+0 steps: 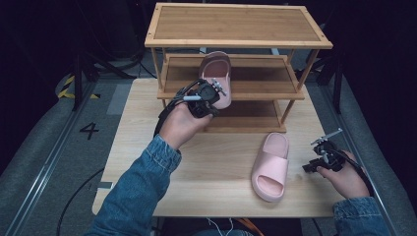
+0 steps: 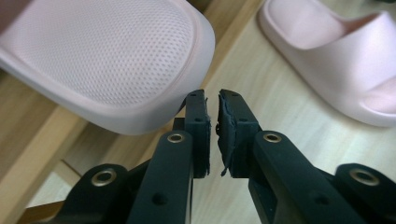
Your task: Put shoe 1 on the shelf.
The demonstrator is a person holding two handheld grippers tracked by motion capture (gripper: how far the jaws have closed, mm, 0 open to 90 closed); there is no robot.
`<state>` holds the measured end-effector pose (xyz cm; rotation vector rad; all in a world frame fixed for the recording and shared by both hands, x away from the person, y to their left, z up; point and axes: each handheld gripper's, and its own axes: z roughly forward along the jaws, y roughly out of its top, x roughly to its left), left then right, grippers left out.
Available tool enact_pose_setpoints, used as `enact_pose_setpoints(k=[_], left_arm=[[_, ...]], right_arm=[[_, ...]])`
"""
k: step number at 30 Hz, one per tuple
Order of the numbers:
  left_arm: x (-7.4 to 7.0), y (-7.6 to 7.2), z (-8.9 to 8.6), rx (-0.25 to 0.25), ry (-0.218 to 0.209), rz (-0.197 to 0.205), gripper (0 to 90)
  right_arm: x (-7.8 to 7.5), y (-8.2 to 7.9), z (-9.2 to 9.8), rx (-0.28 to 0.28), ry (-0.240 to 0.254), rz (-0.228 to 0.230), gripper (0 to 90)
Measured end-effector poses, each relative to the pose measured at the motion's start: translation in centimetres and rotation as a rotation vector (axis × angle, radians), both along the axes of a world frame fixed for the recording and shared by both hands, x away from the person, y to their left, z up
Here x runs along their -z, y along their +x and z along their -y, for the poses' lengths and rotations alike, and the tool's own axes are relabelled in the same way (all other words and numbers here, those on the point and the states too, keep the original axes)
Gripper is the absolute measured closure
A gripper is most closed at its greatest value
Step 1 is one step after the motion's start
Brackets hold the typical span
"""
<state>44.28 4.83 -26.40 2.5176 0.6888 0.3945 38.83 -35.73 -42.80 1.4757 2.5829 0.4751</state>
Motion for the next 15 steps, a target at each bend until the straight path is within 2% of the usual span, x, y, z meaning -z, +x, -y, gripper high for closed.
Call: enact_pose_setpoints(k=[2,9,12,15], left_arm=[[0.1,0.5,0.1,0.007,-0.016,-0.001,79.9],[0.2,2.0,1.0,0.006,-0.018,-0.001,78.2],[0.1,2.5,1.1,0.002,-0.004,0.002,77.0],[0.2,3.1,1.0,-0.005,-0.019,-0.004,76.7]], right_arm=[[0.0,0.0,0.0,0.0,0.001,0.001,58.5],[0.1,0.0,0.0,0.001,0.002,-0.003,58.5],[0.1,0.0,0.0,-0.002,0.002,-0.004,58.5],[0.0,0.0,0.1,0.002,0.003,-0.002,58.5]])
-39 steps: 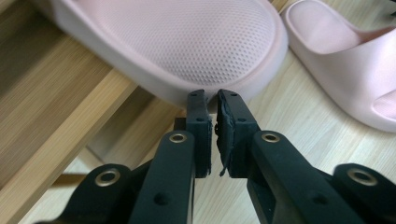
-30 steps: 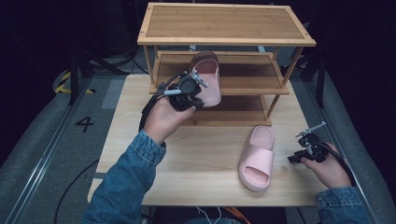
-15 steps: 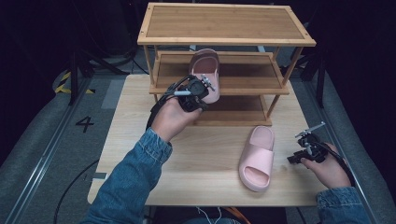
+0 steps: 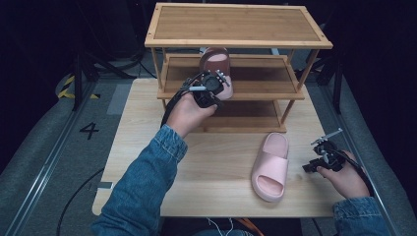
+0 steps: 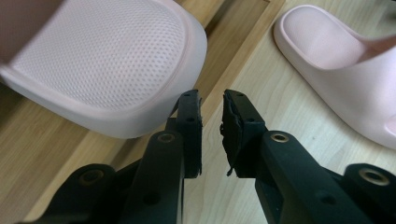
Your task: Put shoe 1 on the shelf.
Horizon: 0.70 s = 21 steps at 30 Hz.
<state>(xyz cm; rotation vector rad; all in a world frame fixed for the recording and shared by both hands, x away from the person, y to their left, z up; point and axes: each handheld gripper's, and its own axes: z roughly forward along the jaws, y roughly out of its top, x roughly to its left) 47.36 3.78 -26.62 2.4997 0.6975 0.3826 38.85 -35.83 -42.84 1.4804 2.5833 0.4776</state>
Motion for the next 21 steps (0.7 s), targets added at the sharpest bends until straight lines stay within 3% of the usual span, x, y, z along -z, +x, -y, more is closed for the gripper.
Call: enact_pose_setpoints(k=[7,11,13,14,17,19,21], left_arm=[[-0.2,0.4,0.2,-0.001,0.014,-0.024,73.5],[-0.3,-0.5,-0.1,0.019,-0.004,-0.027,66.2],[-0.3,-1.0,-0.4,0.022,-0.029,-0.053,63.6],[-0.2,-1.2,-0.5,0.049,-0.019,-0.068,59.9],[0.2,-2.1,-1.0,0.064,-0.007,-0.086,51.3],[0.7,-2.6,-1.6,0.028,-0.006,-0.168,49.6],[1.2,-3.0,-2.2,0.018,0.009,-0.195,49.6]], right_arm=[[0.1,0.1,0.1,0.0,0.0,0.0,58.5],[0.0,0.0,0.1,0.0,0.001,0.004,58.4],[0.0,0.0,0.1,0.002,0.002,0.003,58.4],[0.0,0.0,0.1,0.002,0.002,0.001,58.4],[0.0,0.0,0.1,-0.005,0.004,-0.011,58.1],[0.0,-0.1,-0.2,-0.018,0.001,-0.024,57.5],[-0.1,-0.3,-0.4,-0.037,-0.002,-0.035,57.4]])
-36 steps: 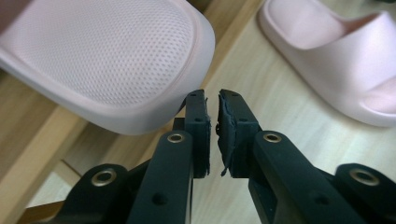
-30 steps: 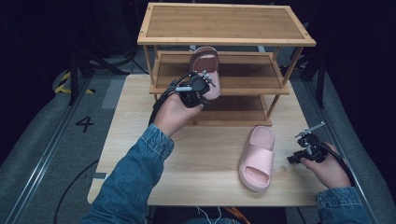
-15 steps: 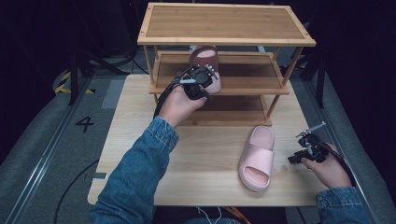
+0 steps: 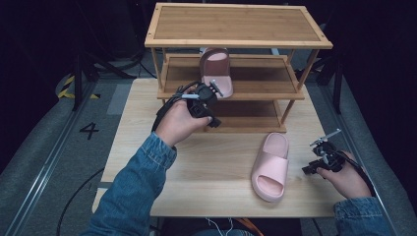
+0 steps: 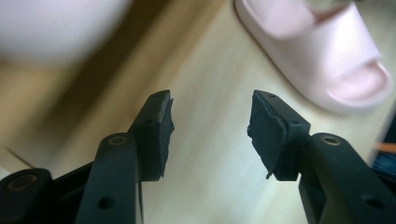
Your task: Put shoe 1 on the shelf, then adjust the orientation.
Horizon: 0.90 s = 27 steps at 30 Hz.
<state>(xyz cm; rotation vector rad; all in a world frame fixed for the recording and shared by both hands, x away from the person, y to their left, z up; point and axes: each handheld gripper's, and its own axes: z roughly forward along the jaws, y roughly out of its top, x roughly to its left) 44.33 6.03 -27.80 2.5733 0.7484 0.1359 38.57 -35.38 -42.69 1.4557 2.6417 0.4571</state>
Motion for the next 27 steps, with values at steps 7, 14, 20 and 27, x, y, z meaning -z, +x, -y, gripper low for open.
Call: enact_pose_setpoints(k=[7,14,20,27], left_arm=[[4.0,-1.5,-2.3,-0.005,0.093,-0.032,48.0],[8.7,-2.0,-3.3,-0.099,0.216,-0.133,32.2],[11.5,-2.7,-4.1,-0.156,0.162,-0.179,26.1],[14.0,-3.2,-5.2,-0.153,0.228,-0.163,21.8]], right_arm=[[-0.8,-0.4,-1.0,-0.041,-0.004,-0.001,57.1],[-0.9,-0.5,-2.2,-0.105,-0.043,0.0,54.4],[-0.8,-0.6,-2.8,-0.123,-0.09,-0.014,50.3],[-0.8,-0.8,-3.3,-0.167,-0.066,-0.067,63.1]])
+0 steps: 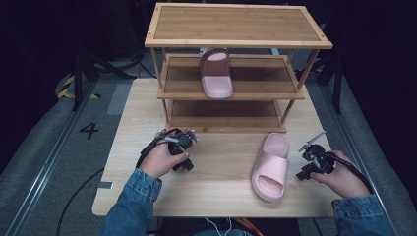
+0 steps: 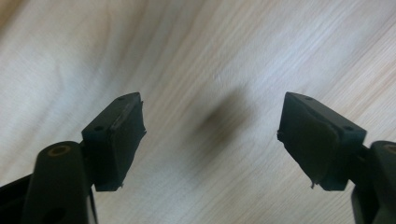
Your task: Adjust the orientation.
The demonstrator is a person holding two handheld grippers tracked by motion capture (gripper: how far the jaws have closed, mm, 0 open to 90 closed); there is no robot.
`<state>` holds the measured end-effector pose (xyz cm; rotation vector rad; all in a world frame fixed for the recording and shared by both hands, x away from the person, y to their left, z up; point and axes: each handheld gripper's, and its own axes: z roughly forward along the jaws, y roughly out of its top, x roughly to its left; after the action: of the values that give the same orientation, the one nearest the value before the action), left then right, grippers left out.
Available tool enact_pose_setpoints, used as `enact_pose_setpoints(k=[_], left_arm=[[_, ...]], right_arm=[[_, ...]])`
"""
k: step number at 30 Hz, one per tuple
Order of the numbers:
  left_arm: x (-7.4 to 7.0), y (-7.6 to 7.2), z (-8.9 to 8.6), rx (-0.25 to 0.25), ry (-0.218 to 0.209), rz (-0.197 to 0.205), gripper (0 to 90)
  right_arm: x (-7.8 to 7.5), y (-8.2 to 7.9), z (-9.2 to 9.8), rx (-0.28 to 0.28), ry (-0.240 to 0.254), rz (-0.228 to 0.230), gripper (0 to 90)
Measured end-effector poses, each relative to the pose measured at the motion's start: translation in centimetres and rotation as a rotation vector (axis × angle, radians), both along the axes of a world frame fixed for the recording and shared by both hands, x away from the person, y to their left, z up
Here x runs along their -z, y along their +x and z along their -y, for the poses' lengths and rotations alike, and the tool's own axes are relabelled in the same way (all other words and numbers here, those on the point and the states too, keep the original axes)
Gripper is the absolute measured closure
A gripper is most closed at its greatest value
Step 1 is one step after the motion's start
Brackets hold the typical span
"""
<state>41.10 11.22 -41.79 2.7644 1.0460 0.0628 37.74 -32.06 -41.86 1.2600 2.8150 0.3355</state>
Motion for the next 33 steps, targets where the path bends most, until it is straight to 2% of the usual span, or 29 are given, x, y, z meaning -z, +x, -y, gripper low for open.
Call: enact_pose_setpoints(k=[2,5,7,12,20,22,25,33], left_arm=[[0.5,0.0,-0.3,-0.003,0.005,0.001,21.1],[1.0,0.1,-0.7,-0.017,0.021,-0.004,21.2],[1.1,0.1,-0.8,-0.021,0.03,-0.011,21.1],[1.3,-0.1,-0.8,-0.003,0.015,-0.009,20.9],[1.3,-0.5,-0.5,0.028,0.004,-0.012,20.8],[1.3,-0.7,-0.6,0.029,0.008,-0.013,20.8],[1.3,-0.8,-0.9,0.02,0.006,-0.011,20.8],[1.4,-1.5,-2.0,-0.012,0.008,-0.006,20.8]], right_arm=[[-0.1,0.0,-0.3,-0.015,-0.005,0.002,68.7],[-0.2,-0.1,-0.7,-0.037,0.013,-0.003,76.3],[-0.2,-0.2,-1.2,-0.068,0.015,-0.012,79.1],[0.5,-0.5,-2.3,-0.132,0.0,-0.066,82.7],[0.8,-0.9,-4.0,-0.198,0.011,-0.096,89.6],[0.8,-0.9,-4.3,-0.209,-0.011,-0.098,90.0],[0.7,-0.8,-4.7,-0.231,0.025,-0.103,88.4],[0.9,-0.1,-7.0,-0.272,0.06,-0.08,85.4]])
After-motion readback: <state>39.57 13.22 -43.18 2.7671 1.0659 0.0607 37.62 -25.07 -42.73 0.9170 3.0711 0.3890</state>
